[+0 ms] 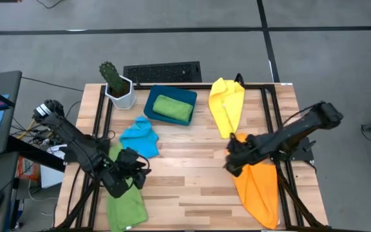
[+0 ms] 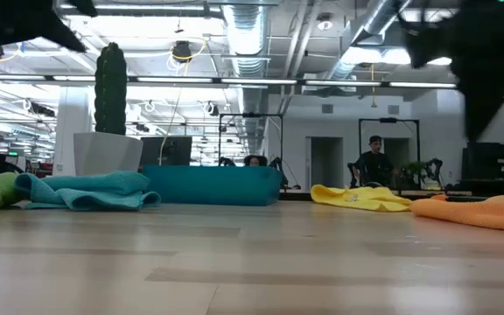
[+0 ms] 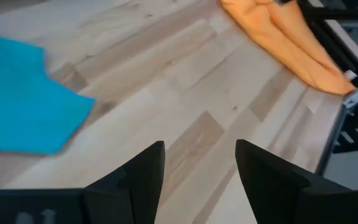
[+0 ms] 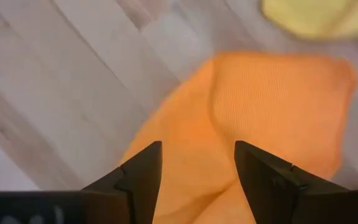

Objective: Fold microfiber towels
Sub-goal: Fold the orange towel

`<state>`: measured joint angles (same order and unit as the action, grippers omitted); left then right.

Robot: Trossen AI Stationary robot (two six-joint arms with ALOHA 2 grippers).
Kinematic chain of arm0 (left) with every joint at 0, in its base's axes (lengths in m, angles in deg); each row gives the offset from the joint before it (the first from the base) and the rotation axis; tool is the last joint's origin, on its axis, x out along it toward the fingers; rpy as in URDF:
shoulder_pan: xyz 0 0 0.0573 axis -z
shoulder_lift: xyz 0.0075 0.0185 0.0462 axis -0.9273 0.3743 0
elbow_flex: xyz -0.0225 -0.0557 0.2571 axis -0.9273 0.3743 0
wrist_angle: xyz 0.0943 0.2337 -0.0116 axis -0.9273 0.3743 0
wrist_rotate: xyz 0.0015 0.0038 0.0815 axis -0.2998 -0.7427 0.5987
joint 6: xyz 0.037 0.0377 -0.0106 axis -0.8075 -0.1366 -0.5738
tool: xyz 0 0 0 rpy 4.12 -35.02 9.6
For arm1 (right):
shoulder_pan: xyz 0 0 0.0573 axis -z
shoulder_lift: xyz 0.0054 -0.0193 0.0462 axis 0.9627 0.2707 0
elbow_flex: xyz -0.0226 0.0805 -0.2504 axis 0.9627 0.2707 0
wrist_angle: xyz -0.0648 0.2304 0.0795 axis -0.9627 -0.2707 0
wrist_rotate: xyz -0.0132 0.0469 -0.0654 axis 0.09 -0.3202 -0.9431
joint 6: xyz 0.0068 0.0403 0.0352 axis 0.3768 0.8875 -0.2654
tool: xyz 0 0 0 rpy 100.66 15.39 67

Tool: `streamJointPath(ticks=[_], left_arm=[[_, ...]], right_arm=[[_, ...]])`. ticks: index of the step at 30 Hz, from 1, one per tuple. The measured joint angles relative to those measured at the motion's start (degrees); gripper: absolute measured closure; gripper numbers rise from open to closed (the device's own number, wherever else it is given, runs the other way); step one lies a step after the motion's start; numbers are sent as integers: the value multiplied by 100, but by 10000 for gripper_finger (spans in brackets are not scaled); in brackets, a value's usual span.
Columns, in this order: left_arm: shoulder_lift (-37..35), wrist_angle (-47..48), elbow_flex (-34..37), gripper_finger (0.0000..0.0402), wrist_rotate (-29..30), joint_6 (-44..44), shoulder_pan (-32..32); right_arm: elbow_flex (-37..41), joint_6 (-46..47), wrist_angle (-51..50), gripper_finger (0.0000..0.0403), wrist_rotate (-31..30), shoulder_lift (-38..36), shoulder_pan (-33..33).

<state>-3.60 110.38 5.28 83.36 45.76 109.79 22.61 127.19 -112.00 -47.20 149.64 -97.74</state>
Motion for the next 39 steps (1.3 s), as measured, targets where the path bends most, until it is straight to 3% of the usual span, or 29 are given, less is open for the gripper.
streamJointPath(ticks=[5, 11, 24, 34, 39], left_arm=[[33, -1252, 0, 210, -586, -1320, -557], [31, -1972, -4, 209, -1199, -2208, -1173], [33, -1971, -4, 209, -1539, -2420, -1577], [33, -1965, -4, 209, -1636, -2422, -1574], [33, -1961, -4, 209, -1634, -2424, -1574]], right_arm=[[1062, 633, 233, 177, -47, -853, 25], [1672, 439, 690, 177, -49, -1032, 19], [2077, -699, 1470, 177, -7, -1035, 180], [2412, -844, 1830, 180, 532, -1034, 180], [2412, -980, 1959, 208, 880, -1033, 130]])
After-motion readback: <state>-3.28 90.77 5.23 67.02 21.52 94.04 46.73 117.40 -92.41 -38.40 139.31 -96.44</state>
